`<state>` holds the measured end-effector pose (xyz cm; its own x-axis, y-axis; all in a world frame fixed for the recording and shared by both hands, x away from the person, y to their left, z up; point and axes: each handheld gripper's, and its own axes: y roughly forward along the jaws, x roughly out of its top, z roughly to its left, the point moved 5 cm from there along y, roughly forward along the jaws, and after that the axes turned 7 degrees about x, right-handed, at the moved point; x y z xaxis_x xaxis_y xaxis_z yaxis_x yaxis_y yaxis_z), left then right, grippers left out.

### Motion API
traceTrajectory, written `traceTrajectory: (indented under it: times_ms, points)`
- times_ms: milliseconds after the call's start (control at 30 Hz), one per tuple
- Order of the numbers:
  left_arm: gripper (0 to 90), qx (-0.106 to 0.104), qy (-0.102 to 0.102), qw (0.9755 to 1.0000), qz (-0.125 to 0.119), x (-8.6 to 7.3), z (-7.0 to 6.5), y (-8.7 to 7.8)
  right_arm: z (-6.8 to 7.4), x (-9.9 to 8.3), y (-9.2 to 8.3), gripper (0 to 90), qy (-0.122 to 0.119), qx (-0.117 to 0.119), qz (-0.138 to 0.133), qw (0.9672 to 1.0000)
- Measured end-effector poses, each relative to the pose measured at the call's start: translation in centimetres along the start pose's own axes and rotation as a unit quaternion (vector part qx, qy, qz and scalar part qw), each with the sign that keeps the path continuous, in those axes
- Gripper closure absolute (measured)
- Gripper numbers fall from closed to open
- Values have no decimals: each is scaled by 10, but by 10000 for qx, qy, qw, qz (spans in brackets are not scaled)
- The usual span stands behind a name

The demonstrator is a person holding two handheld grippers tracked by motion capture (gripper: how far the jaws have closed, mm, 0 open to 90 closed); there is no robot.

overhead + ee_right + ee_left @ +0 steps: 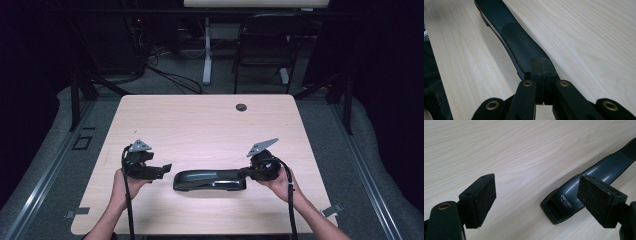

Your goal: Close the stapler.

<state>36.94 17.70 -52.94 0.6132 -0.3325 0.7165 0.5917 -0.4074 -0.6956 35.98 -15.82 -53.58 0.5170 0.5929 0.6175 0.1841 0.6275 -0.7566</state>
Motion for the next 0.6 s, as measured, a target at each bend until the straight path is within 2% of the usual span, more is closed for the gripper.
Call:
traceTrajectory:
  times_ms: [267,333,433,600]
  points:
    - [161,-9,4,10000,5,0,0,0,-1,0,0,900,69,13,-13,10000]
    - [160,-11,21,10000,3,0,0,0,-1,-1,2,900,60,15,84,9999]
    - [160,-10,17,10000,7,0,0,0,-2,-2,1,900,145,39,62,9999]
    - [160,0,12,10000,-15,0,1,-1,2,2,-2,900,-38,-48,-13,10000]
